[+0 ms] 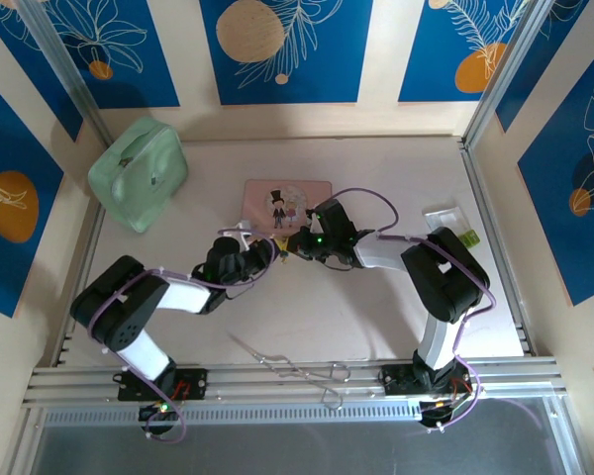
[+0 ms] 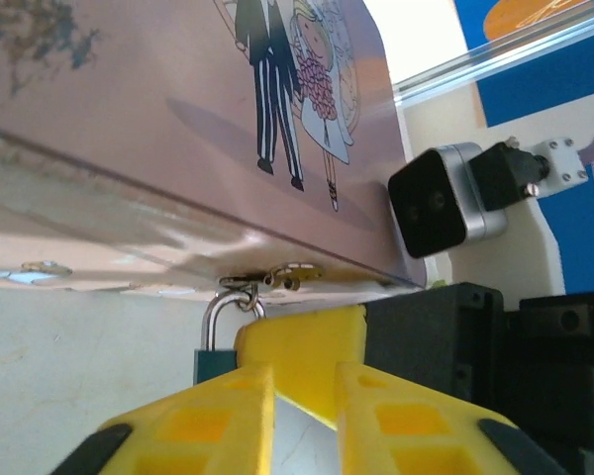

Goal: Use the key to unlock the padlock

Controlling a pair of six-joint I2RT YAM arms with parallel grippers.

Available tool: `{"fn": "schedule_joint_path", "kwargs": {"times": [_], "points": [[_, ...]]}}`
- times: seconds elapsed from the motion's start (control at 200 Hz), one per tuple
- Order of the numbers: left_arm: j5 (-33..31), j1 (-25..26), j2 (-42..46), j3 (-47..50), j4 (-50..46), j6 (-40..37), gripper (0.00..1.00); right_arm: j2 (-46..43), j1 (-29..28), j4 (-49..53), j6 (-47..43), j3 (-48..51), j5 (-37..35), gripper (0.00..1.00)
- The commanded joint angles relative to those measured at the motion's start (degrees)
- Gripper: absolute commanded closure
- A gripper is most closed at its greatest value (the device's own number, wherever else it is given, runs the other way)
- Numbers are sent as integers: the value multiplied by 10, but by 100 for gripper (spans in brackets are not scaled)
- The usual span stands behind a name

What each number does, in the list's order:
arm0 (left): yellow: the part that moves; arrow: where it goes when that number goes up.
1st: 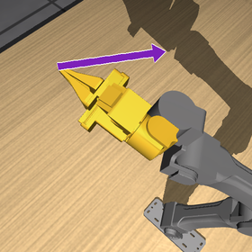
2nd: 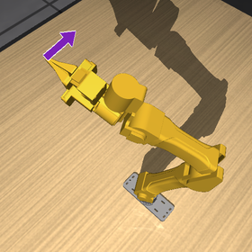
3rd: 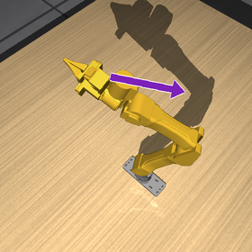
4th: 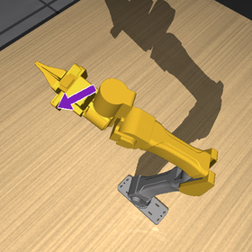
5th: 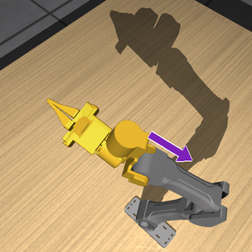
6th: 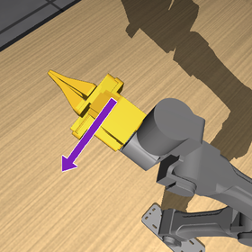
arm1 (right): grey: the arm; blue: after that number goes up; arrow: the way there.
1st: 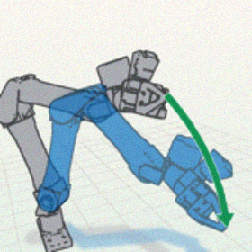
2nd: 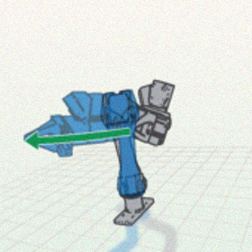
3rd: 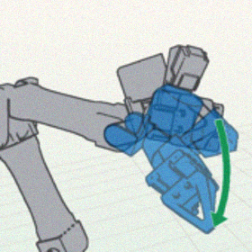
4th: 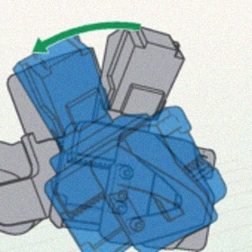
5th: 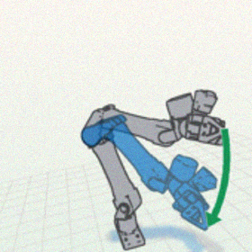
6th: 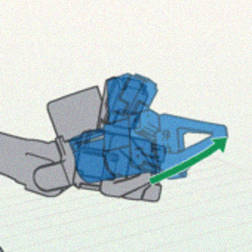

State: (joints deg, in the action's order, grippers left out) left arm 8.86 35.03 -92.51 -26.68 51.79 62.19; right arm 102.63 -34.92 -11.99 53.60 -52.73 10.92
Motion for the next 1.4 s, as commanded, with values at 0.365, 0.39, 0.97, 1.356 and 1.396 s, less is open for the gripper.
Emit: {"fn": "schedule_joint_path", "kwargs": {"times": [0.365, 0.39, 0.97, 1.356, 1.396], "points": [[-14, -4, -32, -22, -57, 17, 94, -1, -2, 71, 32, 27, 29, 100], [-14, -4, -36, -22, -55, 20, 94, -1, -2, 70, 32, 27, 29, 100], [-5, -2, -73, -59, -66, 21, 97, 5, -7, 66, 32, 18, 46, 100], [9, -2, -55, -73, -99, 3, 91, -4, 5, 86, 13, 18, 70, 100], [9, -2, -55, -76, -104, 0, 92, -4, 5, 84, 13, 18, 72, 100]]}}
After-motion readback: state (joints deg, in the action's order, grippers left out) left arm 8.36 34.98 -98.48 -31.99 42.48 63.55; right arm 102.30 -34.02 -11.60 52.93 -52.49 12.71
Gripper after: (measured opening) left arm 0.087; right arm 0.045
